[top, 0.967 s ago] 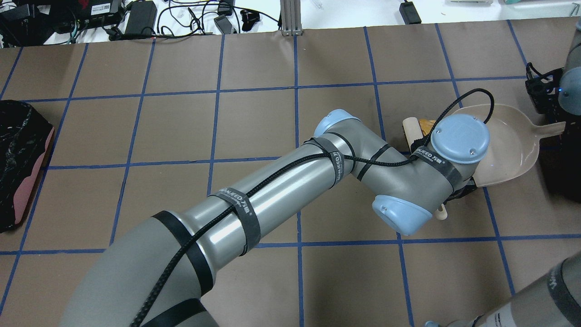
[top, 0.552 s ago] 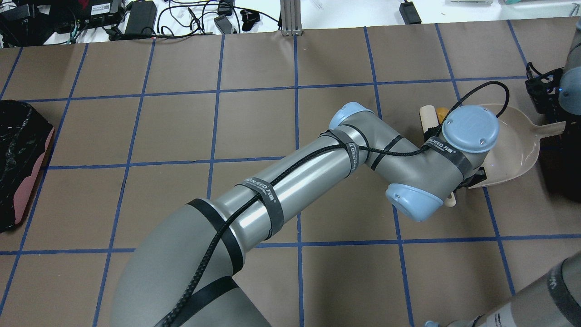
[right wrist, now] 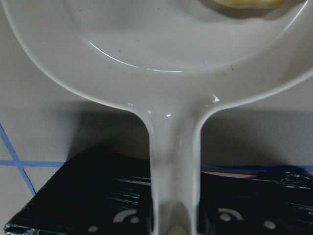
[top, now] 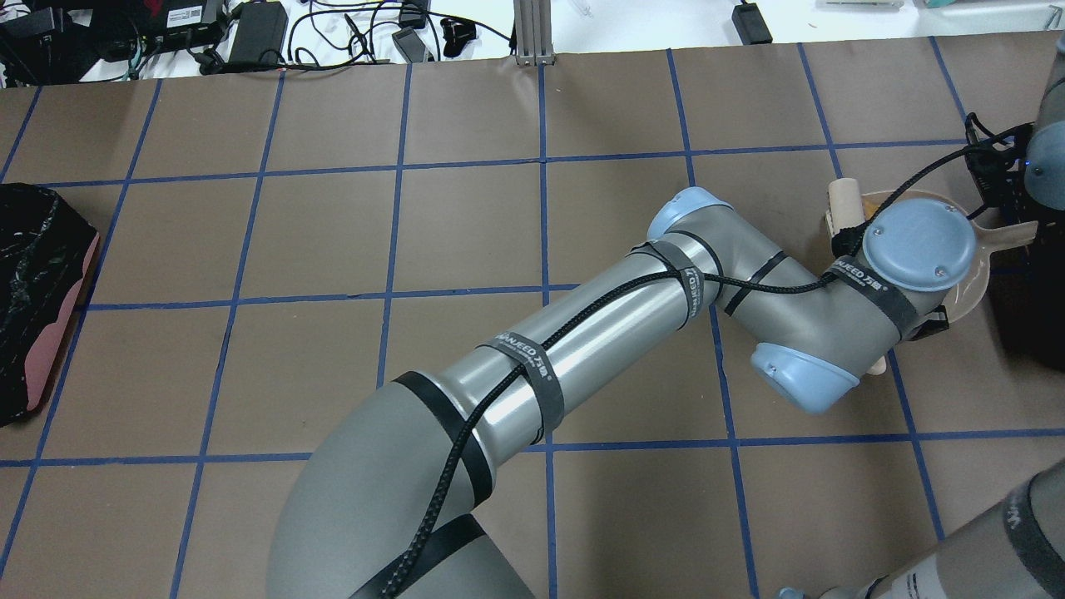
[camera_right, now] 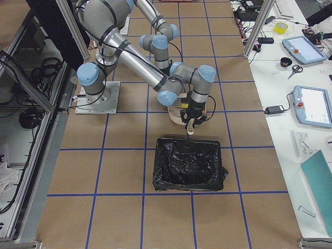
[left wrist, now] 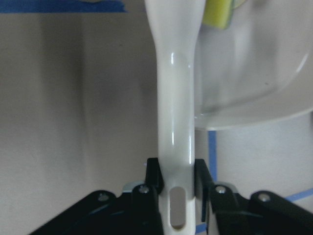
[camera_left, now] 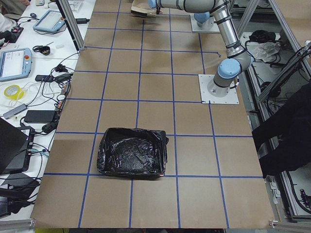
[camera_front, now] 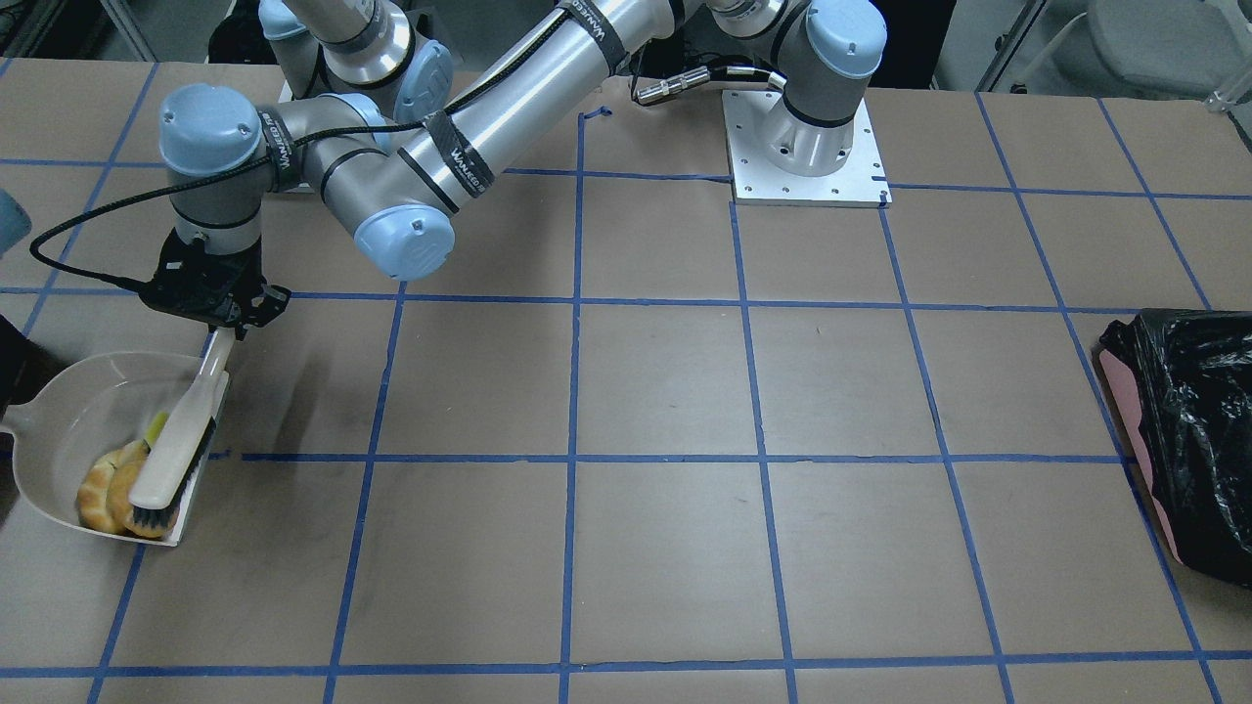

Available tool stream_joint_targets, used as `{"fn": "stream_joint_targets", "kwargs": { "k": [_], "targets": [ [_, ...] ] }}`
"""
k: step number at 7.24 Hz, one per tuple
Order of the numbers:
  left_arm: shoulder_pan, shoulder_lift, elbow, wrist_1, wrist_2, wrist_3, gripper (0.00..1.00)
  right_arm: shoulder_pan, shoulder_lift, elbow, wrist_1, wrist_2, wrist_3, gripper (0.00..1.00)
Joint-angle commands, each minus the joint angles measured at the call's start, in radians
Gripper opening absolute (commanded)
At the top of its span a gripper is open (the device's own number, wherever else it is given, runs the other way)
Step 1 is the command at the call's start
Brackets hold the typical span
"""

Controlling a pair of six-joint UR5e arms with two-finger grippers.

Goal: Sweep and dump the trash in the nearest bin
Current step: 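Sweep the bread and croissant into the dustpan with the left-held brush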

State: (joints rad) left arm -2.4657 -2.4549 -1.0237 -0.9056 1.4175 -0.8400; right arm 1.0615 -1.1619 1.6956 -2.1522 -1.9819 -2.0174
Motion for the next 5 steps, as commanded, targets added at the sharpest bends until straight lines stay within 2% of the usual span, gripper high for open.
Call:
{"fn": "stream_joint_targets", "kwargs": {
  "k": [1,5],
  "targets": [
    [-0.024,0.004,0.016,-0.006,-0.005,-0.033,0.0,0.0,0.002,-0.004,0.002,0.0,-0.001,0.0],
    [-0.024,0.028,-0.044,-0.015,-0.009,-0.086,0.0,0.0,0.005,-0.005,0.003,0.006,-0.003,0.0]
  ]
}}
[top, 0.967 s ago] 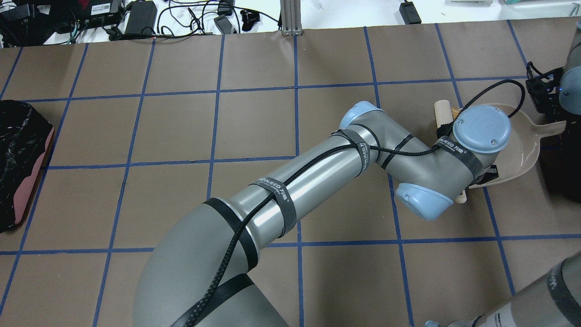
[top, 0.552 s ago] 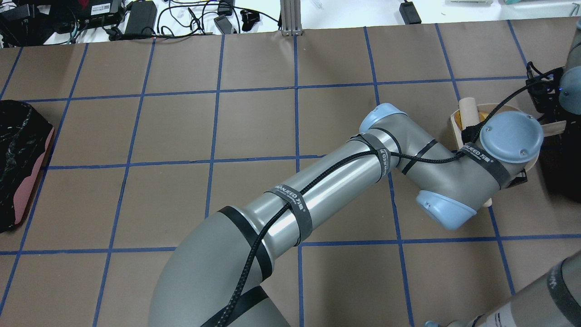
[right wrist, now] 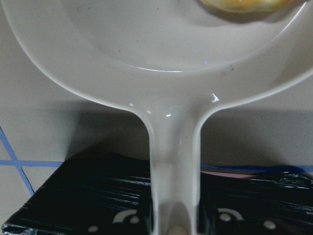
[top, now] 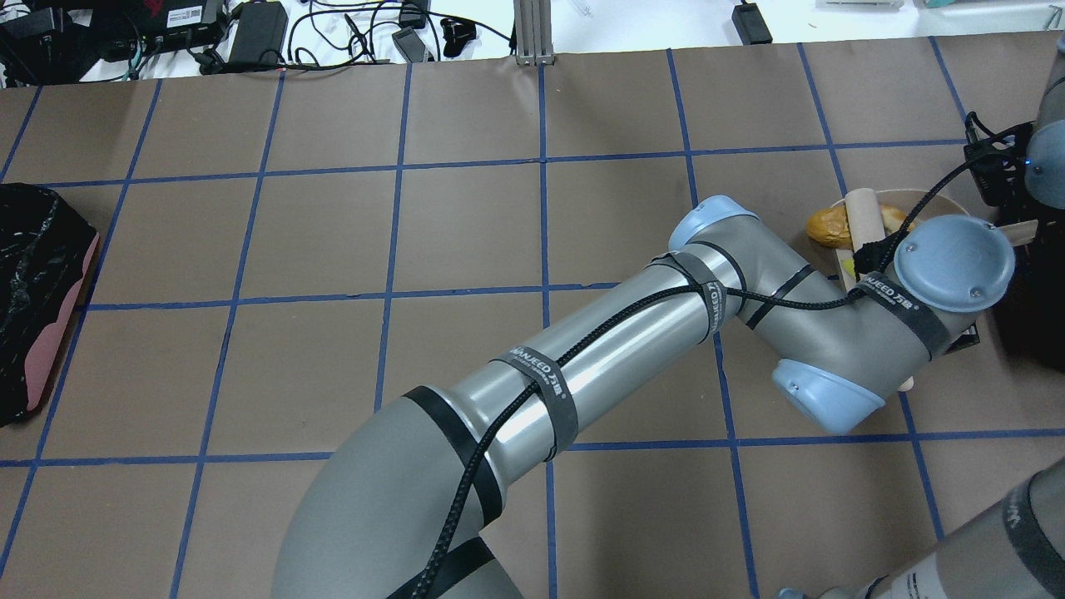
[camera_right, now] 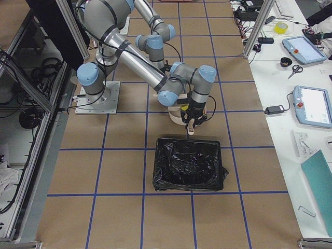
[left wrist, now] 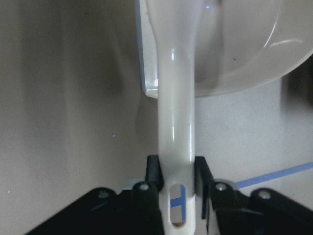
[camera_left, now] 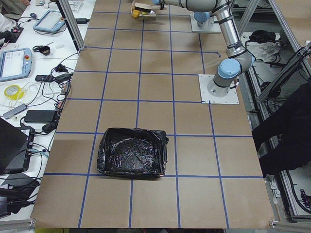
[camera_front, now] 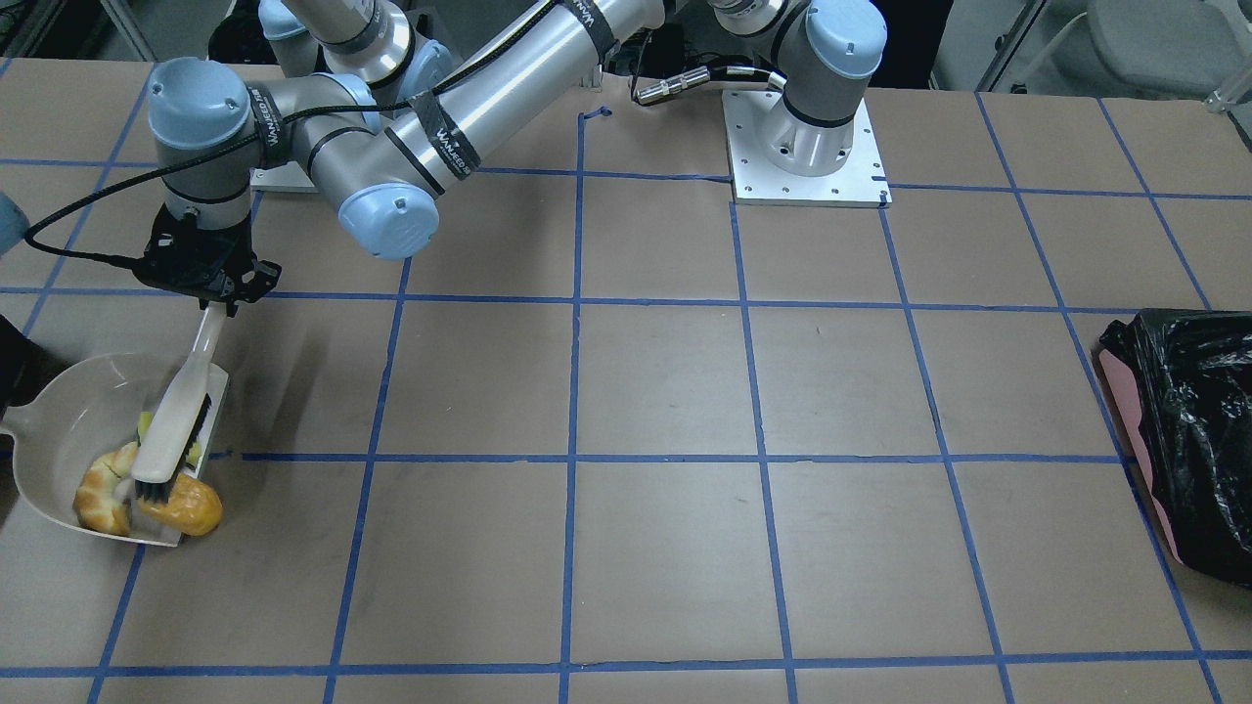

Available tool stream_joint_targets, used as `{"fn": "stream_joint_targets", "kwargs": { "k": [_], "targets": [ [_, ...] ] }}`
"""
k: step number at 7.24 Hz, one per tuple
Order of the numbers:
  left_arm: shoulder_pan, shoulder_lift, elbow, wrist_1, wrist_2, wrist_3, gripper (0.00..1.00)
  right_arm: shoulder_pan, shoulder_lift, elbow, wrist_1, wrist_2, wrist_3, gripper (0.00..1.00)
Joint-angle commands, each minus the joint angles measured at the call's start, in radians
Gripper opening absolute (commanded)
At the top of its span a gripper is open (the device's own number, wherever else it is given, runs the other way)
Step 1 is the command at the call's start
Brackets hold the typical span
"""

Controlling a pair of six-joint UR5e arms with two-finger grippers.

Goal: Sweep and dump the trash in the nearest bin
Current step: 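Sweep the bread and croissant into the dustpan with the left-held brush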

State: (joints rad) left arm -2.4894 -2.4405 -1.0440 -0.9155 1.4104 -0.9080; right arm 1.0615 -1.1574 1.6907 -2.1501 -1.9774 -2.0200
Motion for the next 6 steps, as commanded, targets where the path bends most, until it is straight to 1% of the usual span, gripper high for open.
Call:
{"fn": "stream_joint_targets", "kwargs": {
  "k": [1,3,4,5,6],
  "targets": [
    [0.0,0.046,-0.034,-0.073,-0.004,-0.076,0.0,0.0,0.001,0.0,0.001,0.002,0.0,0.0],
    [0.001,0.106,-0.04,-0.178,-0.004,-0.167,0.0,0.0,0.001,0.0,0.001,0.003,0.0,0.0],
    [0.001,0.115,-0.047,-0.183,-0.002,-0.198,0.0,0.0,0.001,0.0,0.001,0.002,0.0,0.0],
    [0.018,0.117,-0.056,-0.183,0.002,-0.18,0.0,0.0,0.001,0.0,0.001,0.002,0.0,0.0],
    [0.046,0.117,-0.076,-0.18,0.007,-0.101,0.0,0.0,0.001,0.0,0.001,0.003,0.001,0.0]
  ]
}}
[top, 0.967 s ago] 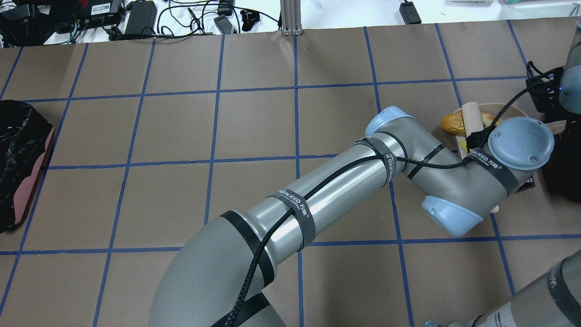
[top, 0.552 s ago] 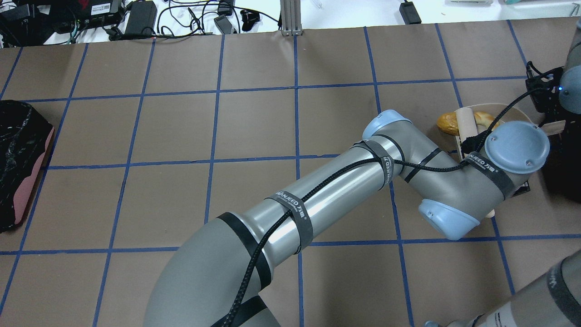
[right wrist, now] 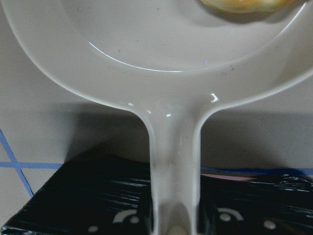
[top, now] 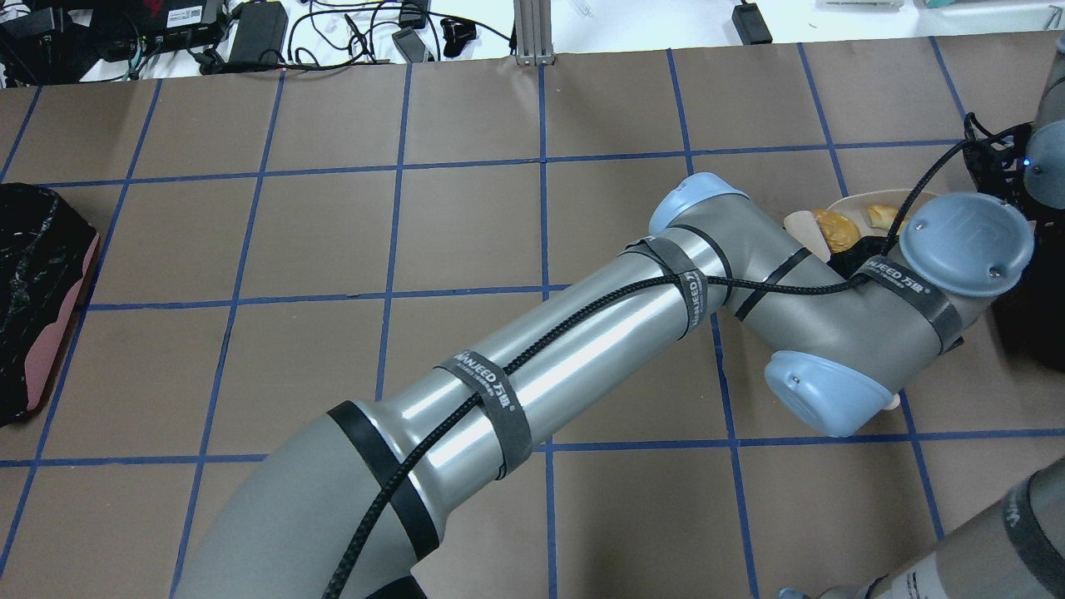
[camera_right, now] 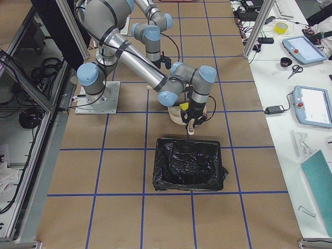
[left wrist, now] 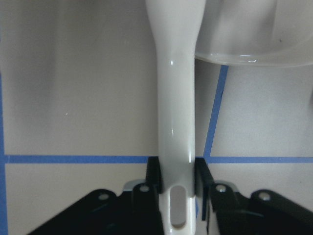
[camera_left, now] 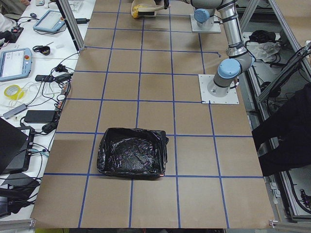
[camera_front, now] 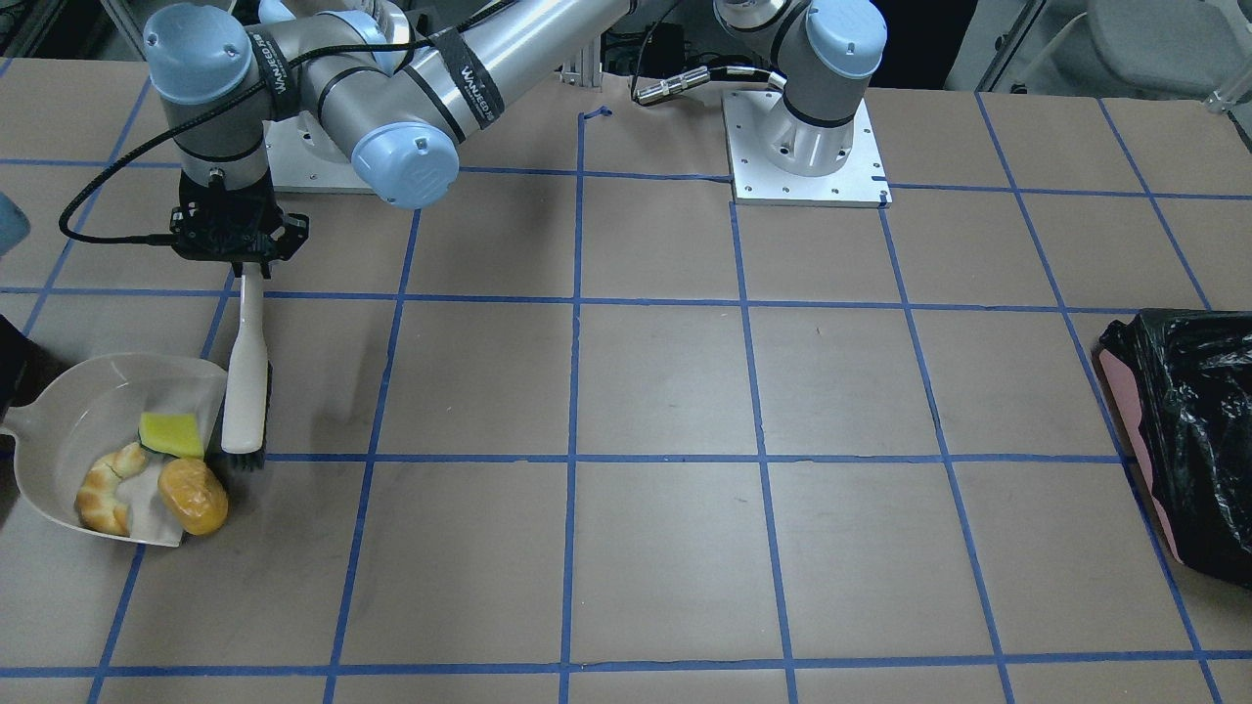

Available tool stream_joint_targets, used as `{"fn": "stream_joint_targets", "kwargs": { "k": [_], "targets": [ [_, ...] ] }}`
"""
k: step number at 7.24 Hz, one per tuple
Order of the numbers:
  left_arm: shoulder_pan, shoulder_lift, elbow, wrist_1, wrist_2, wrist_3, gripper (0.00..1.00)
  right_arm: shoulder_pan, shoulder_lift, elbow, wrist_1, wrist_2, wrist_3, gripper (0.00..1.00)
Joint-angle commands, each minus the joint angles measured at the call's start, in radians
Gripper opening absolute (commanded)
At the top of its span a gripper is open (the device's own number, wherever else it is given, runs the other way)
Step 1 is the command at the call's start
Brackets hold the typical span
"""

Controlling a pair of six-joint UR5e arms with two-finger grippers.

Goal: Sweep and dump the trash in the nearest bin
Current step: 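Sweep the bread and croissant into the dustpan with the left-held brush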

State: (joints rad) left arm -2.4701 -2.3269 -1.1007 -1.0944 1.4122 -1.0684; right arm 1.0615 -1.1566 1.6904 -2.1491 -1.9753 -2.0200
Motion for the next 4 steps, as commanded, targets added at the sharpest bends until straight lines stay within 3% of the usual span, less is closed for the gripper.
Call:
{"fn": "stream_joint_targets", "kwargs": {
  "k": [1,4],
  "targets": [
    [0.066,0.003,-0.028,-0.001,0.001,0.051,0.0,0.0,0.0,0.0,0.0,0.003,0.001,0.0],
    [0.103,-0.008,-0.025,0.01,-0.004,-0.2,0.0,0.0,-0.002,0.0,0.0,0.004,0.001,0.0]
  ]
}}
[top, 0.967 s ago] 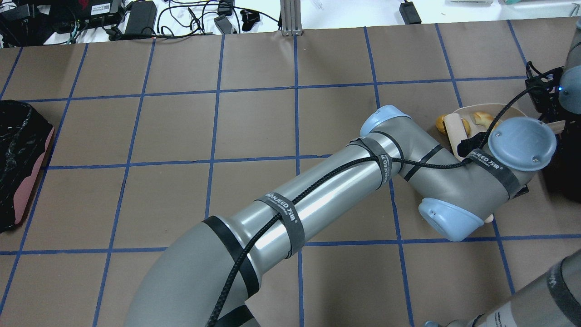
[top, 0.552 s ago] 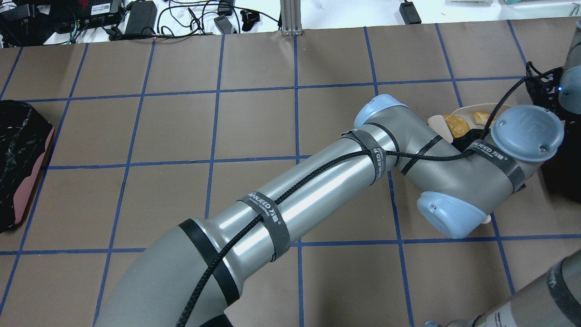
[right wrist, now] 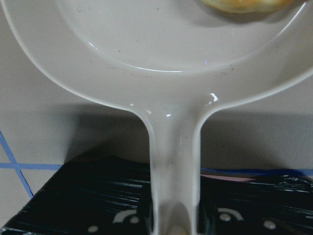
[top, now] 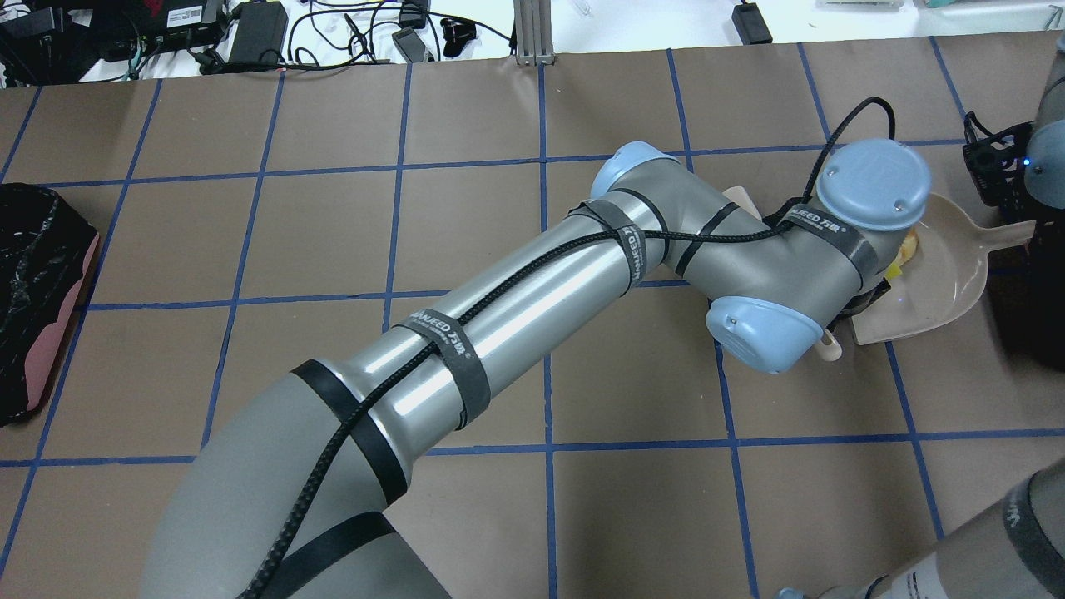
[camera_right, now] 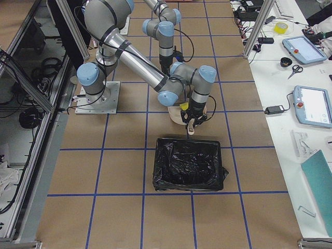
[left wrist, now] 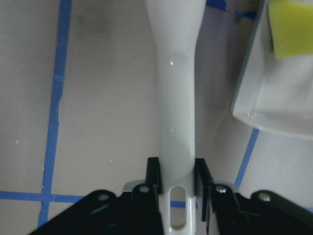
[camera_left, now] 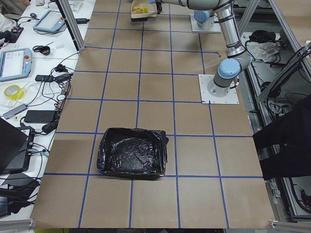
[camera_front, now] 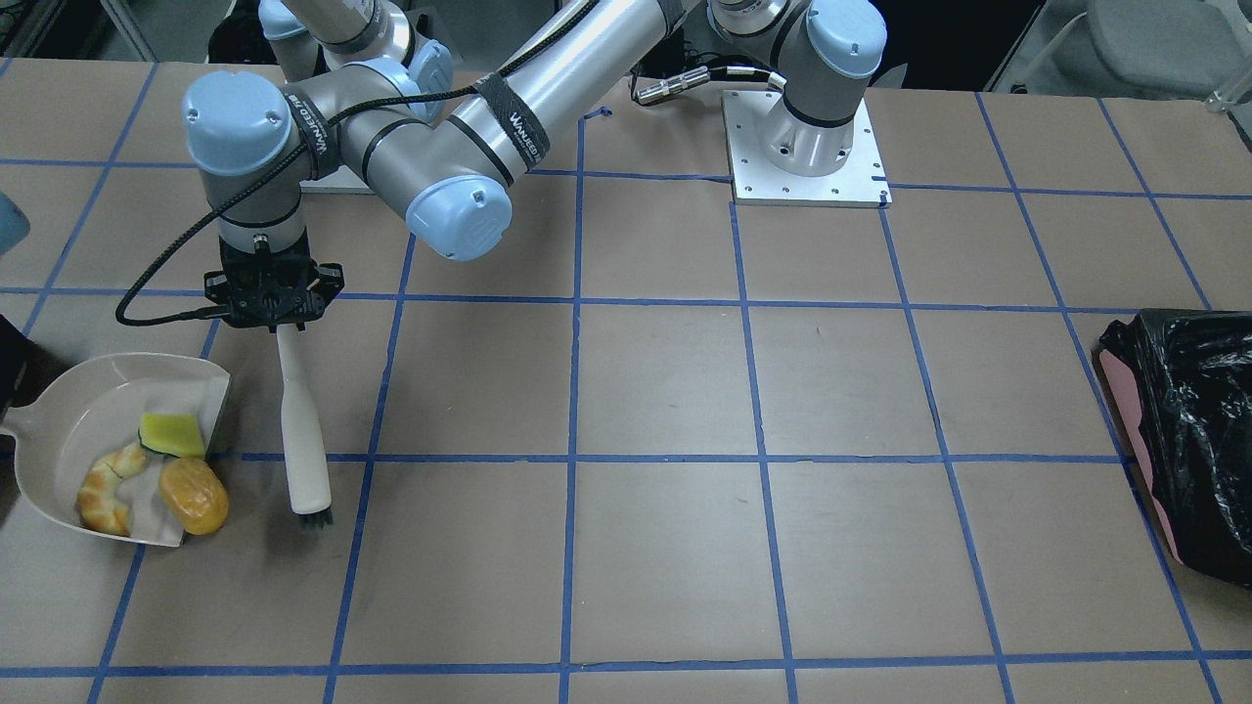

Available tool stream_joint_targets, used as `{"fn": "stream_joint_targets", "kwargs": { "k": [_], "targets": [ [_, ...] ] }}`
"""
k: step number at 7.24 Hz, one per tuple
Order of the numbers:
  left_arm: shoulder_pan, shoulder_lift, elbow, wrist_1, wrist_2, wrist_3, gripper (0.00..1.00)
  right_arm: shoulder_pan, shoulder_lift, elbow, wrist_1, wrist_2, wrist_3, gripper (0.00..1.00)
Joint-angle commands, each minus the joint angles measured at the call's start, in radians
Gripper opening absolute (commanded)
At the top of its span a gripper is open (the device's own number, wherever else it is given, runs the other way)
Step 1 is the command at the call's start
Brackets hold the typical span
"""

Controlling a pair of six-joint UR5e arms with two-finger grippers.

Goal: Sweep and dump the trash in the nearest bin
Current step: 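Sweep the bread and croissant into the dustpan with the left-held brush, then sweep the green sponge into the dustpan with the brush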

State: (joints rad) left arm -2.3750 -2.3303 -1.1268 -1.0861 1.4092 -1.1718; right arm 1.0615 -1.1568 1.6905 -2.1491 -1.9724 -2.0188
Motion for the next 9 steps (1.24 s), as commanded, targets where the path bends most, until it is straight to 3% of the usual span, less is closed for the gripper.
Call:
{"fn": "stream_joint_targets", "kwargs": {
  "k": [1,2,9],
  "targets": [
    [0.01,-0.023,0.004,0.044,0.004,-0.145,0.0,0.0,-0.001,0.0,0.0,0.001,0.0,0.0],
    [0.01,-0.04,0.002,0.107,0.004,-0.135,0.0,0.0,-0.001,0.0,0.0,0.001,0.0,0.0],
    [0.008,-0.107,0.027,0.169,0.028,0.188,0.0,0.0,0.003,0.002,-0.002,0.001,-0.021,0.0]
  ]
}}
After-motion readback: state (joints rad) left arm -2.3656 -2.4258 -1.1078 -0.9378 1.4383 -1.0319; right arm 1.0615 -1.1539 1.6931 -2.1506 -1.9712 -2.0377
